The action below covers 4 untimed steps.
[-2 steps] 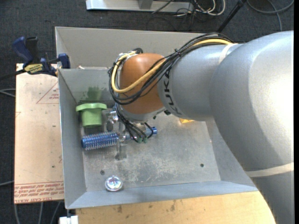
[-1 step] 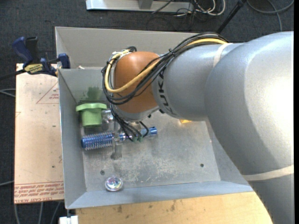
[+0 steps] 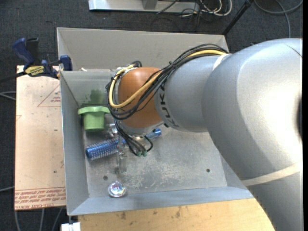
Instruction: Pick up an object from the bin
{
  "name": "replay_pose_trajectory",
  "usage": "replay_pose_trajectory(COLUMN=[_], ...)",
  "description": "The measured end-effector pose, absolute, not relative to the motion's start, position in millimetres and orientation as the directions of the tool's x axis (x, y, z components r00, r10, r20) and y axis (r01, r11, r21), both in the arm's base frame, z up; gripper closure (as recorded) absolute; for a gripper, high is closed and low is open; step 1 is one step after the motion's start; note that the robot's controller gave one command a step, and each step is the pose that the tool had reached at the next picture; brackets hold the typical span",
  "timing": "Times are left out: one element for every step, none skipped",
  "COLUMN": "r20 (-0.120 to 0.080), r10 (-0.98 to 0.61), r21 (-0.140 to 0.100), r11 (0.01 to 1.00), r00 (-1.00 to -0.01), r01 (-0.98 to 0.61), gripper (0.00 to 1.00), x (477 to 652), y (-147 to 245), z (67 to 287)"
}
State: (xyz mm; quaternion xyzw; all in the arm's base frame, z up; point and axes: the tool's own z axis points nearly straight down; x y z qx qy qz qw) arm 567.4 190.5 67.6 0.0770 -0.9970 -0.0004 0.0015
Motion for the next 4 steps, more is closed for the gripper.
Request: replay_pose_trajectory(r20=[-0.001,0.000,-0.002,-0.003], r10=[-0.154,-0.153,-0.152,-0.151], r21=[0.002,0.002,0.002,0.002], r11=[0.988,0.988,0.988,0.988], r00=[-0.988,-0.988,-0.988,-0.988], r01=[-0.154,-0.153,-0.152,-0.151], gripper=[0.00,1.00,1.00,1.00], x=[567.8,567.4,567.6,568.1], y=[191.2,190.9,191.3,191.7], z=[67.8,67.0,81.3,107.0])
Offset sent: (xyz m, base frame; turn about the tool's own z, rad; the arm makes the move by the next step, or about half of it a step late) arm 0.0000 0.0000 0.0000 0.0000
